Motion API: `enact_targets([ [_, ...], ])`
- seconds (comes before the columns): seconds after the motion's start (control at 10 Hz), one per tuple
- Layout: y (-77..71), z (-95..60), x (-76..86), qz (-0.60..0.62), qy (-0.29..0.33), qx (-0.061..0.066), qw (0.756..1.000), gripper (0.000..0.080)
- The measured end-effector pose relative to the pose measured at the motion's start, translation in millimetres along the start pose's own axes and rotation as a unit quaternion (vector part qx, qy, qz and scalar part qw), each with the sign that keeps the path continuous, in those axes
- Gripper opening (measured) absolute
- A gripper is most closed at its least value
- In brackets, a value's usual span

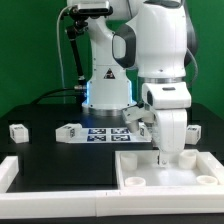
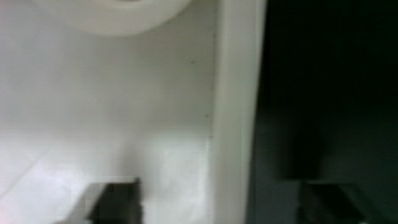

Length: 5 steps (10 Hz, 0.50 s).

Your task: Assemble square table

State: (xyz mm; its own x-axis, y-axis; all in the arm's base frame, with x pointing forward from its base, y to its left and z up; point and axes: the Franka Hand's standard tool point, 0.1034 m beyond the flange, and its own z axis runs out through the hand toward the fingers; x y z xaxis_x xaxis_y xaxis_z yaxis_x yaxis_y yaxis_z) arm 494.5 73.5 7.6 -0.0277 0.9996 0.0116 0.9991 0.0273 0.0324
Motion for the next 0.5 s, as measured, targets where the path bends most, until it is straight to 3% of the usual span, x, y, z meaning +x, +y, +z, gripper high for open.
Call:
enact_targets([
  [0.1, 0.0, 0.1, 0.0, 0.0, 0.0, 0.0, 1.0, 0.058],
  [0.5, -0.1, 0.2, -0.2, 0.0, 0.0, 0.0, 1.0, 0.0646],
])
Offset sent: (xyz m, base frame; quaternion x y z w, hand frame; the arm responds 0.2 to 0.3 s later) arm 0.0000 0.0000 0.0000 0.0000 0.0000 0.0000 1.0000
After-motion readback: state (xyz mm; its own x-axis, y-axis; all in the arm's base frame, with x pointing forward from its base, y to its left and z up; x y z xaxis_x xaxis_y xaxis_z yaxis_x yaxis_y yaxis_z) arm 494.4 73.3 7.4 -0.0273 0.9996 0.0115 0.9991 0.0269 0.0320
